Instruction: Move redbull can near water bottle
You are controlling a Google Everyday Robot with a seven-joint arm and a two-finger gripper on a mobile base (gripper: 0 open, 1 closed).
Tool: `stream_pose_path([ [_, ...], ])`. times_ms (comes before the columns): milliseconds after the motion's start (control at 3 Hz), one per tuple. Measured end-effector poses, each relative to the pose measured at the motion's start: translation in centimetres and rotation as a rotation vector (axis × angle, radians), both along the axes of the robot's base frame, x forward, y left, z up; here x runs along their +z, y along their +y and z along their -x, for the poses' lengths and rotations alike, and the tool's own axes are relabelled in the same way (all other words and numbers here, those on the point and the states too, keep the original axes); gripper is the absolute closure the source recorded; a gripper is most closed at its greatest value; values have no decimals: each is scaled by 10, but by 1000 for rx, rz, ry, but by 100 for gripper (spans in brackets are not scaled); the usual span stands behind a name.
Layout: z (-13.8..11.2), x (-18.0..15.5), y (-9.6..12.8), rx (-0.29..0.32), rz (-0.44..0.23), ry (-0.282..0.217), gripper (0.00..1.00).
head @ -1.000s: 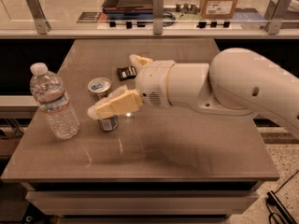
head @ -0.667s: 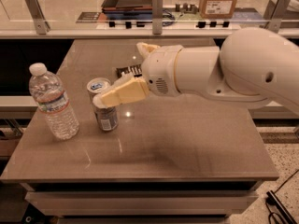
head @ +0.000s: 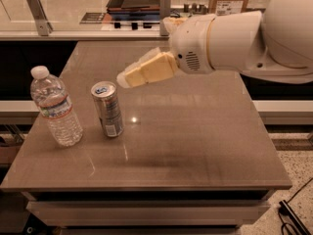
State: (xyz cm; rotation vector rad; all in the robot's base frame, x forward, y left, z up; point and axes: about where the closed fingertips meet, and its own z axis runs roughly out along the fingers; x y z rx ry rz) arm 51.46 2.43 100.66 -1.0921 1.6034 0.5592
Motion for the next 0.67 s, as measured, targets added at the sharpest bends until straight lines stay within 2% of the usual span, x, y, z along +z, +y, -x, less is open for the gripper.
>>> stream_pose_path([
  [333, 1, 22, -22, -43, 13, -60, 0],
  [667, 2, 24, -25, -47, 16, -66, 0],
])
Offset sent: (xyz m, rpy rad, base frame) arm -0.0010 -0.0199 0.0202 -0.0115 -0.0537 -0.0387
